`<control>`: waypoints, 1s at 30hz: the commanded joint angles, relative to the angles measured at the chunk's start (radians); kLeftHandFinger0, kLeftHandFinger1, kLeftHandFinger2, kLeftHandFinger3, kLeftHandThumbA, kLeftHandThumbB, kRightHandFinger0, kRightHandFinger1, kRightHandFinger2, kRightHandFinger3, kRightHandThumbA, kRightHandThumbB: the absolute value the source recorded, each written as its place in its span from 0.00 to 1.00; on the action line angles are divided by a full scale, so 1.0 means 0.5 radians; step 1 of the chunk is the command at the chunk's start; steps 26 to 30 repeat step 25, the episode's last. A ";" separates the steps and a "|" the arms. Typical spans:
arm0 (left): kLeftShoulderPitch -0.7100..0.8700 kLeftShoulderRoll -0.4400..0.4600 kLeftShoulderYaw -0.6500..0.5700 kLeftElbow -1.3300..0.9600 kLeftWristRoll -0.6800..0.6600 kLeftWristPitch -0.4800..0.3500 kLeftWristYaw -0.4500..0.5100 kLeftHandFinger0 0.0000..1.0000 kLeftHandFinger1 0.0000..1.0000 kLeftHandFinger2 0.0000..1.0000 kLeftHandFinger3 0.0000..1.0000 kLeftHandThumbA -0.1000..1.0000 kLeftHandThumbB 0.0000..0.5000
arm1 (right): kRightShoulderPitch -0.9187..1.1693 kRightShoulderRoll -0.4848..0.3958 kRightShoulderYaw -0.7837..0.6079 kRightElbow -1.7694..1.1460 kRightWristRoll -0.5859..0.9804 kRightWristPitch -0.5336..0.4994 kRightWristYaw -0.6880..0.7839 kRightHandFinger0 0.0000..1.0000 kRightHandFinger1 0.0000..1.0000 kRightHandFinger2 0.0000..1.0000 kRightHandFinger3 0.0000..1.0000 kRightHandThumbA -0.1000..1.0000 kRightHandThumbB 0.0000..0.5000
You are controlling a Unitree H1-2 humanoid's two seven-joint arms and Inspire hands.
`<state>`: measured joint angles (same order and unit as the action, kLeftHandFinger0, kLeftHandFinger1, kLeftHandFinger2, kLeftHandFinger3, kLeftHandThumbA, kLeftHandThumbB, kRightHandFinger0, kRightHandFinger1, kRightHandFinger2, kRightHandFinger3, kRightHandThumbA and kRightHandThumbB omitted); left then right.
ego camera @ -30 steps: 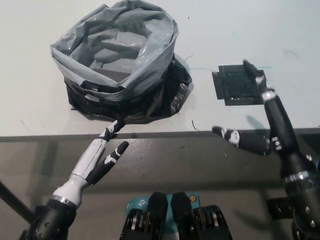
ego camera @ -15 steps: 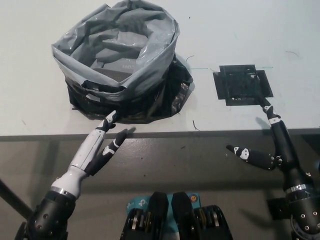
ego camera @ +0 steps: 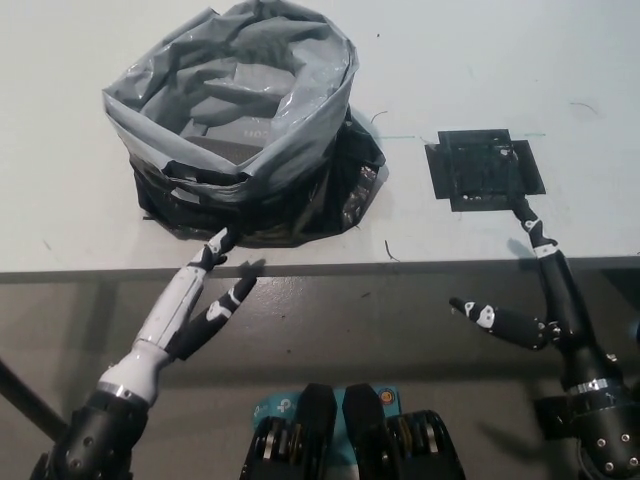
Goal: Use the right hand to pick up a small rectangular container and put it into a plastic bag and lift the bag
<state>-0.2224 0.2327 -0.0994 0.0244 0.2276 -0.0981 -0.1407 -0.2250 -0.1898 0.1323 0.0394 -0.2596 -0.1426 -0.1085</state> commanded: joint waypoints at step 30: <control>0.382 0.035 -0.012 -0.085 0.025 -0.114 0.016 1.00 1.00 1.00 1.00 0.91 0.38 | 0.357 0.076 0.104 0.006 -0.116 -0.258 0.004 1.00 1.00 1.00 1.00 1.00 0.40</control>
